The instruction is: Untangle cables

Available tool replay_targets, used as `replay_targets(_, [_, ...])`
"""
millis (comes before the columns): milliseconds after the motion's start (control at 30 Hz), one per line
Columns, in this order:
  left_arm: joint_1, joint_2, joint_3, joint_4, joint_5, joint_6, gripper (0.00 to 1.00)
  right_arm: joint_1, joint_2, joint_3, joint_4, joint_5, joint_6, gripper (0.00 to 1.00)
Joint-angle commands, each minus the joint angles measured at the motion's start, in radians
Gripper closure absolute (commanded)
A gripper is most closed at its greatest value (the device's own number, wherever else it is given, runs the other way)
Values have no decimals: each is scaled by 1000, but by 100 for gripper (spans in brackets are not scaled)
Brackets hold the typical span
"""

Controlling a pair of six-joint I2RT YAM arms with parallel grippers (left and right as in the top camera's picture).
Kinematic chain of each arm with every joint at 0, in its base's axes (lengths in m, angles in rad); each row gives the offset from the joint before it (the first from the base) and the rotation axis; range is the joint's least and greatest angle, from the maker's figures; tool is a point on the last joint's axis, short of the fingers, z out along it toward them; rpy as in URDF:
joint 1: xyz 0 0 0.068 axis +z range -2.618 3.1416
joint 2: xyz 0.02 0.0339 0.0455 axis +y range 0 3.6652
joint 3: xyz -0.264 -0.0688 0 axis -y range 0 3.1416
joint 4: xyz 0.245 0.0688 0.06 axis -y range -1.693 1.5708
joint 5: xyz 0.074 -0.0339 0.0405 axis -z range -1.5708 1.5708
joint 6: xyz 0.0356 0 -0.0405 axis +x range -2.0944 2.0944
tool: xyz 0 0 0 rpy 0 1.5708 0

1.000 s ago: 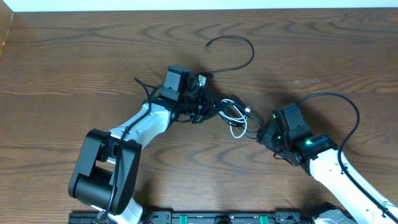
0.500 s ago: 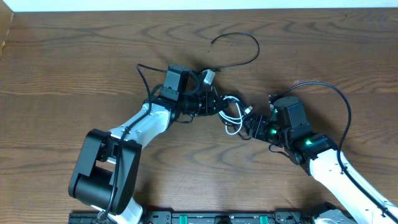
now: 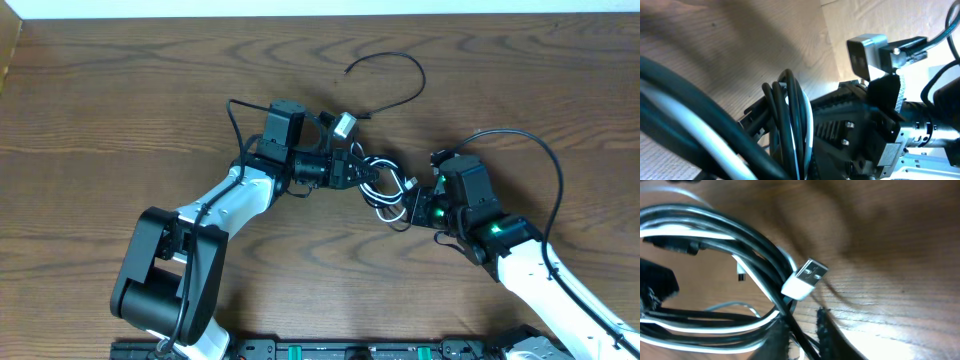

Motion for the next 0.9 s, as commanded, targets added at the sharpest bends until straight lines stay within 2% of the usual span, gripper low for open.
replay_targets(0, [2, 2, 14, 9, 81, 5, 92, -4, 3, -6, -33, 47, -14, 99])
replay_targets(200, [3, 2, 14, 33, 126, -37, 89, -4, 3, -6, -144, 188, -1, 99])
replay_targets(367, [3, 2, 14, 102, 291, -43, 83, -5, 3, -6, -239, 348, 103, 99])
replay_targets(400, [3, 2, 14, 102, 306, -43, 75, -6, 3, -6, -248, 359, 124, 99])
replay_targets(433, [3, 2, 14, 102, 309, -43, 71, -6, 3, -6, -250, 361, 139, 99])
replay_targets(500, [3, 2, 14, 101, 300, -38, 59, -6, 3, -6, -246, 355, 149, 99])
replay_targets(567, [3, 2, 14, 101, 286, -13, 54, -6, 3, -6, -243, 353, 149, 99])
replay_targets(733, [3, 2, 14, 101, 195, -2, 54, -6, 3, -6, -243, 329, 148, 99])
replay_targets(867, [3, 2, 14, 87, 122, -2, 52, -6, 3, -6, -197, 186, 72, 99])
